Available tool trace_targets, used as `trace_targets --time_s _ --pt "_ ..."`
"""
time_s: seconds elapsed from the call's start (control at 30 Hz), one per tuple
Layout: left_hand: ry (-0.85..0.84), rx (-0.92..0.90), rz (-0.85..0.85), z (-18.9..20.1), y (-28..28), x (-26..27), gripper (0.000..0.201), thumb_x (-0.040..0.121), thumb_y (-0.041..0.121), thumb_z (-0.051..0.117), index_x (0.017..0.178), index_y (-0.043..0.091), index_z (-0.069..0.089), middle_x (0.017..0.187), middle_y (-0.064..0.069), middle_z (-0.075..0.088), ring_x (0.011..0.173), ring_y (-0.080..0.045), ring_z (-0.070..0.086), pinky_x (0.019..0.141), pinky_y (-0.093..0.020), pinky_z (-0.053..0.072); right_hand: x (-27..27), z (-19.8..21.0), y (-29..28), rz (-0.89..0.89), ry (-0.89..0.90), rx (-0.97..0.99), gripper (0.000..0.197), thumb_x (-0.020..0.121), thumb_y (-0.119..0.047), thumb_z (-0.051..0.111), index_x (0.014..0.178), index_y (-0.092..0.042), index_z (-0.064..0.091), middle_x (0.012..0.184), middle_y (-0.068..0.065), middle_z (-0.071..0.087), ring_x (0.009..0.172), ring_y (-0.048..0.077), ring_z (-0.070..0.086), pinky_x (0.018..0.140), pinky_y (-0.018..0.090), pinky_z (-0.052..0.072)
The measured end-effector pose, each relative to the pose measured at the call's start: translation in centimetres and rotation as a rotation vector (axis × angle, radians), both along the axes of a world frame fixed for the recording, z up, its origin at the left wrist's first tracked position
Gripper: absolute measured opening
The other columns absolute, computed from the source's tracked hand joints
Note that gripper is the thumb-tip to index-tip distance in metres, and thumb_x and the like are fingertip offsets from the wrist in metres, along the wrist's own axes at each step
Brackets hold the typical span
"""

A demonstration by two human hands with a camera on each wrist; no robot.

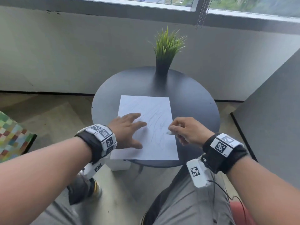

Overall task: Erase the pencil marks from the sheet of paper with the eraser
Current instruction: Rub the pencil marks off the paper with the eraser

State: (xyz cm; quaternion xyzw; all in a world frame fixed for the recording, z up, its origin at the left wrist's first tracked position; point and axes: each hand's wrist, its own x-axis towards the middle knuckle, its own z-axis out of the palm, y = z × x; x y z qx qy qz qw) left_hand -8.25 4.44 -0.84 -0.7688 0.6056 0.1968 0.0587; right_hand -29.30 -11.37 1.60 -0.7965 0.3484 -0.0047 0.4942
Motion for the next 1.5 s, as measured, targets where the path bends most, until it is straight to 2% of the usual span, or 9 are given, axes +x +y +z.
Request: trace_targets --time_s 0.13,0.37,0.53,0.7,0.87,1.0,1.17,1.3,1.5 --pt "-0.035 0.113 -0.060 -1.0 -0.6 0.7 0.116 0.063 0.087 0.060 0.155 0.047 0.001 0.166 0.008 -0.015 0.153 -0.017 -0.011 0.121 -0.053 0.011 2.7 -1.9 2.2 0.031 -0.016 0.091 0.023 0.085 -0.030 0.074 0.094 -0.012 0.063 0.072 0.007 0.063 0.057 0.020 0.061 0.054 0.030 0.052" --pt "-0.071 0.115 -0.112 -1.7 -0.6 1.3 0.131 0.056 0.096 0.056 0.155 0.042 -0.012 0.165 0.003 -0.023 0.152 -0.022 -0.016 0.118 -0.061 0.007 7.3 -3.5 2.1 0.138 0.233 -0.421 0.018 0.090 -0.044 0.057 0.094 -0.027 0.053 0.094 0.002 0.065 0.084 0.023 0.060 0.075 0.035 0.050" --pt "-0.035 0.076 -0.115 -2.6 -0.2 1.5 0.131 0.056 0.097 0.053 0.154 0.042 -0.014 0.164 0.002 -0.026 0.151 -0.023 -0.019 0.117 -0.065 0.003 6.0 -2.7 5.4 0.514 0.307 -0.478 0.024 0.097 -0.048 0.047 0.091 -0.025 0.045 0.082 0.002 0.058 0.077 0.024 0.054 0.068 0.036 0.044" --pt "-0.044 0.099 -0.123 -2.5 -0.4 1.5 0.132 0.057 0.098 0.050 0.155 0.040 -0.016 0.163 0.001 -0.027 0.152 -0.025 -0.019 0.117 -0.066 0.002 7.4 -2.6 1.7 0.332 0.320 -0.575 0.024 0.095 -0.047 0.046 0.097 -0.023 0.045 0.093 0.011 0.063 0.080 0.031 0.056 0.072 0.039 0.050" --pt "-0.029 0.100 -0.121 -2.4 -0.2 1.4 0.130 0.058 0.097 0.051 0.155 0.041 -0.016 0.163 0.001 -0.028 0.152 -0.024 -0.021 0.117 -0.066 0.002 6.5 -2.0 5.8 0.699 0.291 -0.579 0.021 0.098 -0.037 0.046 0.103 -0.016 0.046 0.089 0.011 0.061 0.077 0.031 0.053 0.066 0.037 0.041" --pt "-0.039 0.110 -0.124 -2.3 -0.3 1.5 0.131 0.058 0.098 0.048 0.155 0.040 -0.018 0.163 0.001 -0.029 0.151 -0.024 -0.022 0.117 -0.066 0.001 7.4 -2.1 1.8 0.363 0.319 -0.575 0.022 0.094 -0.041 0.047 0.100 -0.020 0.049 0.091 0.009 0.062 0.082 0.032 0.057 0.070 0.037 0.048" --pt "-0.025 0.114 -0.122 -2.3 -0.3 1.5 0.130 0.057 0.099 0.048 0.154 0.043 -0.018 0.163 0.001 -0.029 0.151 -0.024 -0.022 0.117 -0.067 0.001 6.7 -2.1 6.6 0.703 0.287 -0.535 0.013 0.096 -0.031 0.049 0.099 -0.019 0.046 0.074 -0.009 0.050 0.070 0.022 0.045 0.057 0.029 0.036" --pt "-0.040 0.118 -0.124 -2.4 -0.3 1.6 0.131 0.056 0.100 0.047 0.154 0.042 -0.018 0.163 0.002 -0.029 0.151 -0.024 -0.021 0.117 -0.067 0.001 7.6 -2.4 2.3 0.336 0.264 -0.573 0.017 0.094 -0.038 0.049 0.099 -0.022 0.050 0.091 0.008 0.063 0.082 0.031 0.057 0.072 0.038 0.050" --pt "-0.024 0.124 -0.123 -2.1 -0.2 1.4 0.129 0.058 0.098 0.049 0.154 0.043 -0.018 0.163 0.003 -0.030 0.151 -0.024 -0.023 0.117 -0.067 0.000 6.4 -2.5 5.0 0.597 0.296 -0.571 0.020 0.096 -0.042 0.048 0.099 -0.022 0.050 0.085 0.000 0.059 0.078 0.025 0.052 0.066 0.034 0.041"
